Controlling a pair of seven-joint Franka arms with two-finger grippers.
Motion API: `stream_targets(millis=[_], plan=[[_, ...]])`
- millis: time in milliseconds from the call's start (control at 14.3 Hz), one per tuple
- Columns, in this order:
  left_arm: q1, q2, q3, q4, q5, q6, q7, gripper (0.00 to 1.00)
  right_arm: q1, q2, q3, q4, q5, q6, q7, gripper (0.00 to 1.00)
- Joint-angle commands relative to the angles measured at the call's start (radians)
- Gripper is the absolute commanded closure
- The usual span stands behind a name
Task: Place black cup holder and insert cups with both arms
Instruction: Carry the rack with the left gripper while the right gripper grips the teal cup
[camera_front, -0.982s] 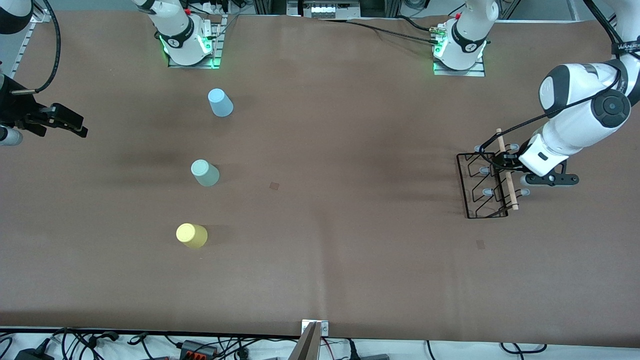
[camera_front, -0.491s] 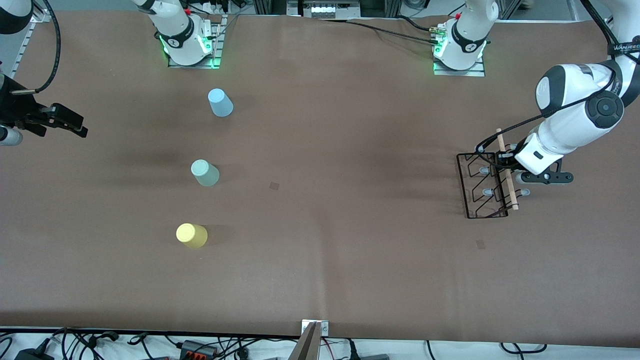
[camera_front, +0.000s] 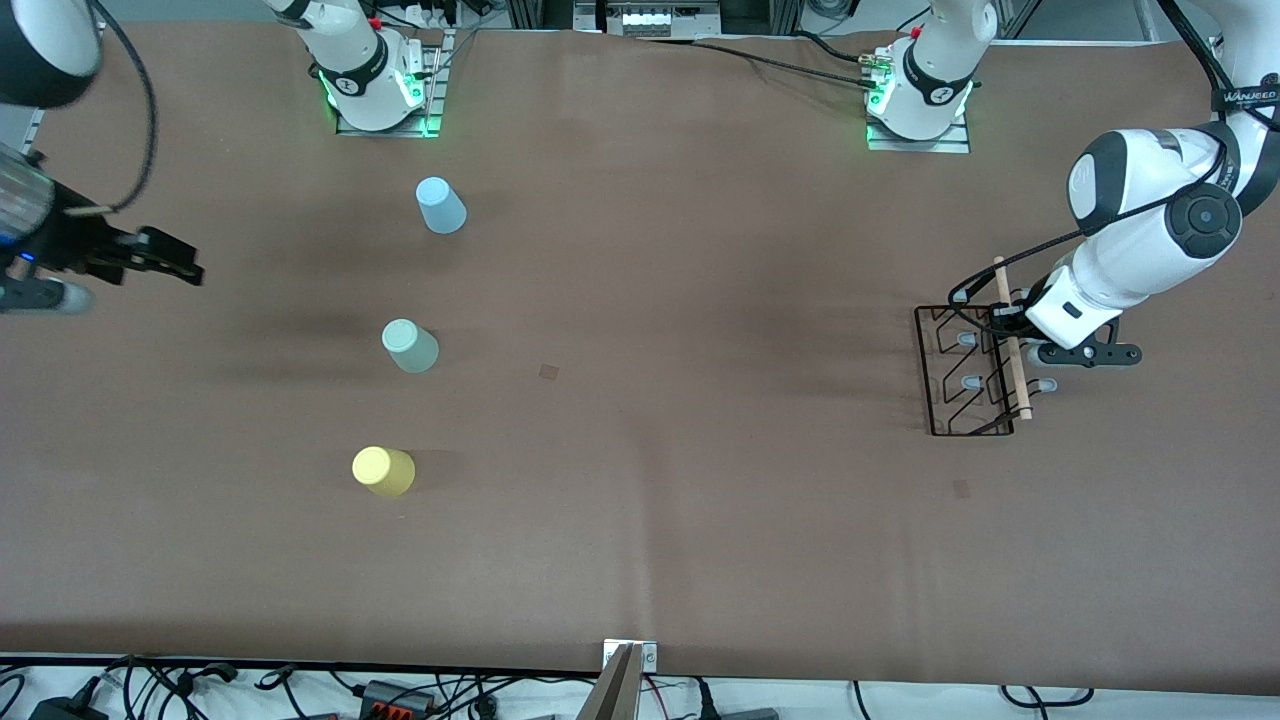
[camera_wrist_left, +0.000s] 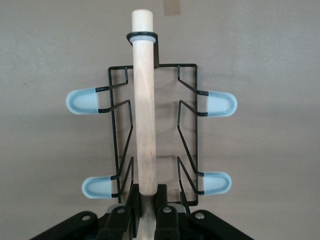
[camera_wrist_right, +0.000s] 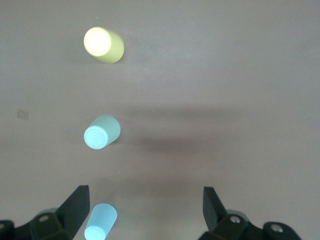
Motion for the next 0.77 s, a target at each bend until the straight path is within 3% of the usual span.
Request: stream_targets(millis=[0, 210, 351, 561, 701], plan=[[0.001, -0.034, -0.060, 0.066, -0.019, -0.122, -0.002, 0.99, 0.046, 0.052, 0.002, 0.009, 0.001, -0.001, -0.003, 0.00], [-0.004, -0.025, -0.207, 0.227, -0.022, -0.278, -0.107, 0.99, 0.108, 0.116, 0.002, 0.012, 0.019, 0.024, 0.003, 0.00], [-0.010, -0.012, -0.322, 0.290, -0.037, -0.297, -0.187, 0.99, 0.136, 0.156, 0.002, 0.014, 0.031, 0.052, 0.040, 0.00], [-0.024, 0.099, -0.438, 0.408, -0.059, -0.306, -0.339, 0.99, 0.220, 0.193, 0.000, -0.017, 0.045, 0.116, 0.126, 0.00], [-0.086, 0.169, -0.468, 0.479, -0.058, -0.308, -0.446, 0.99, 0.235, 0.209, 0.000, -0.086, 0.044, 0.205, 0.161, 0.00]])
